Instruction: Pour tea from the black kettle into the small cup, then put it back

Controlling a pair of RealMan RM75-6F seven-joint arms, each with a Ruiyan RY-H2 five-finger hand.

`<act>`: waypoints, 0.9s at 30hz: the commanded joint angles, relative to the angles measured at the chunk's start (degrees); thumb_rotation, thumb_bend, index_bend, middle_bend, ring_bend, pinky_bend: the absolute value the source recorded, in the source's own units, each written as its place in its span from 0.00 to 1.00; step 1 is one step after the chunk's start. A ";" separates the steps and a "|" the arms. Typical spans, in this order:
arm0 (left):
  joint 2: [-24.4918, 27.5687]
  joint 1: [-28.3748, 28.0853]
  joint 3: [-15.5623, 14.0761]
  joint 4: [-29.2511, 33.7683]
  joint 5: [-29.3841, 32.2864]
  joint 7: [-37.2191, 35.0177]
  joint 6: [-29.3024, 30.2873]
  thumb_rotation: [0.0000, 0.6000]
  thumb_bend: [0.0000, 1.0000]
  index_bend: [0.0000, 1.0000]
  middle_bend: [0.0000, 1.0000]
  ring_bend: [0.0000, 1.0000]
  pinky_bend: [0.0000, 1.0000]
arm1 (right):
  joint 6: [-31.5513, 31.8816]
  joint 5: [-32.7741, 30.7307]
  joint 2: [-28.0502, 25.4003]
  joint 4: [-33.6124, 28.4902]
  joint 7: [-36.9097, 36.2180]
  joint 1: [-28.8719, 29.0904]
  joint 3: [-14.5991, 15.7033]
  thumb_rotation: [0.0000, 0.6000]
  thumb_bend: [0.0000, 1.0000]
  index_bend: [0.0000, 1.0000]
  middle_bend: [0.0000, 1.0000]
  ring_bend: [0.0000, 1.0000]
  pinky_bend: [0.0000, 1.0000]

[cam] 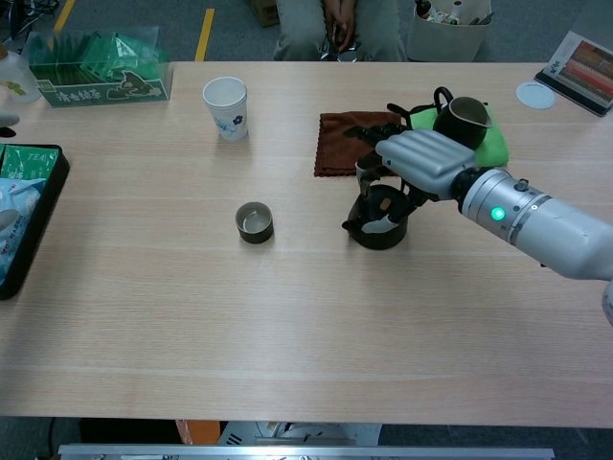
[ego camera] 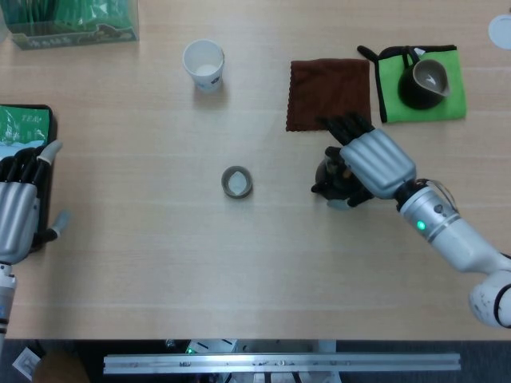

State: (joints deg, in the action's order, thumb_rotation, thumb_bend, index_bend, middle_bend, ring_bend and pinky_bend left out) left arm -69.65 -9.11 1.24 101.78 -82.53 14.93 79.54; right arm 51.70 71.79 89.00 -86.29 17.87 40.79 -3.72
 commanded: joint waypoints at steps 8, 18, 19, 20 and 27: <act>0.37 0.08 0.12 -0.29 -0.01 -0.38 0.31 1.00 0.27 0.08 0.17 0.14 0.20 | 3.84 2.68 -1.69 -0.97 0.91 -1.53 0.10 0.90 0.00 0.00 0.00 0.00 0.00; 1.78 0.82 0.38 -1.60 -1.53 -2.69 2.51 1.00 0.27 0.08 0.17 0.14 0.20 | 10.83 3.56 -9.60 -7.15 2.86 -6.50 1.20 1.00 0.00 0.00 0.00 0.00 0.00; 1.97 0.97 0.33 -1.87 -1.82 -3.11 2.83 1.00 0.27 0.08 0.17 0.14 0.20 | 12.07 3.79 -11.07 -8.13 2.96 -7.50 1.55 1.00 0.00 0.00 0.00 0.00 0.00; 2.09 1.10 0.28 -2.08 -2.04 -3.40 3.07 1.00 0.27 0.08 0.17 0.14 0.20 | 13.14 4.08 -12.17 -8.81 3.05 -8.29 1.79 1.00 0.00 0.00 0.01 0.00 0.00; 2.11 2.13 0.58 -4.05 -2.97 -5.15 5.49 1.00 0.27 0.08 0.17 0.14 0.20 | 23.95 6.92 -19.12 -12.44 2.70 -15.99 3.62 1.00 0.05 0.04 0.11 0.04 0.02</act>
State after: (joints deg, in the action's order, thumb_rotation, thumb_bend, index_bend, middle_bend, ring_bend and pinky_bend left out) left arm -67.45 -7.16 1.65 98.02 -85.44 10.07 84.71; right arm 71.59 77.26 71.83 -97.27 20.67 27.97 -0.99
